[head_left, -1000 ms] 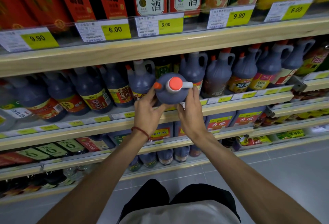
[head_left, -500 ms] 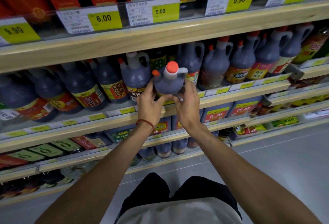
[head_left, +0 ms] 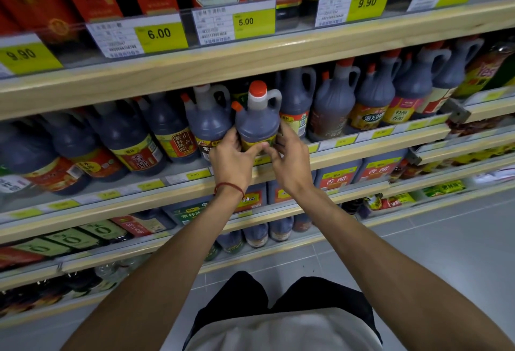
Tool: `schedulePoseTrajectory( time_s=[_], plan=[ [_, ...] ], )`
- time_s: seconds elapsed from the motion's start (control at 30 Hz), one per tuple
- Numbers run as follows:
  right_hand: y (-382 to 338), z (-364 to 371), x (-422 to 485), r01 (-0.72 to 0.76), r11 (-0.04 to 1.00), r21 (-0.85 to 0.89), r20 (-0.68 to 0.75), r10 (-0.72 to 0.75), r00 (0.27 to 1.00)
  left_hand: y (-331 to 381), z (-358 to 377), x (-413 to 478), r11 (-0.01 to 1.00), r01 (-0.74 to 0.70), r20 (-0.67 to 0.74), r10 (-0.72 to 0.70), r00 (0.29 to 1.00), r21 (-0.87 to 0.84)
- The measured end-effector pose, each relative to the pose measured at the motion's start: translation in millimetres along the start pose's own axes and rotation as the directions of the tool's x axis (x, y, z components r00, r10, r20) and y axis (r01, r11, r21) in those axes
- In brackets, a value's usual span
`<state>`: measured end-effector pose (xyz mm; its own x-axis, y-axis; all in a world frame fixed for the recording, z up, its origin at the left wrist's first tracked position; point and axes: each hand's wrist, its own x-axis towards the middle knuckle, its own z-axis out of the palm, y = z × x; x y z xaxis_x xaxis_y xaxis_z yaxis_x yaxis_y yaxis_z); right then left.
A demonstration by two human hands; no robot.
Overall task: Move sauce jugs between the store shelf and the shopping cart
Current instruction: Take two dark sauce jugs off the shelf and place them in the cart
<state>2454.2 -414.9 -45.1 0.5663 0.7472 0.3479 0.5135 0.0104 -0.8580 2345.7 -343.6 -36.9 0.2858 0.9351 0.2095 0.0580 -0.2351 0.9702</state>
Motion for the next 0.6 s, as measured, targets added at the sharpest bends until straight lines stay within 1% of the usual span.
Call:
schedulePoseTrajectory(
  time_s=[0.13, 0.27, 0.5, 0.6],
  plan=[
    [2.7, -0.9, 4.8, -0.02, 0.999, -0.026, 0.026, 0.021, 0.999, 1.6, 0.4, 1.3, 0.999, -0.014, -0.013, 0.015, 1.0, 0.038],
    [5.6, 1.9, 4.7, -0.061, 0.997, -0.046, -0.014, 0.061, 0.998, 1.7, 0.7, 4.3, 0.998, -0.009, -0.031, 0.011, 0.999, 0.061],
    [3.5, 7.7, 11.4, -0.079, 0.996, -0.047, 0.034, 0.081, 0.996, -0.8, -3.7, 13.3, 0.99, 0.0, -0.032, 0.005, 0.999, 0.144],
    [2.2, 10.9, 12.6, -0.069, 0.994, -0.085, 0.01, 0.07, 0.997, 1.6, -6.7, 19.5, 0.983, 0.0, -0.018, 0.003, 1.0, 0.185]
  ],
)
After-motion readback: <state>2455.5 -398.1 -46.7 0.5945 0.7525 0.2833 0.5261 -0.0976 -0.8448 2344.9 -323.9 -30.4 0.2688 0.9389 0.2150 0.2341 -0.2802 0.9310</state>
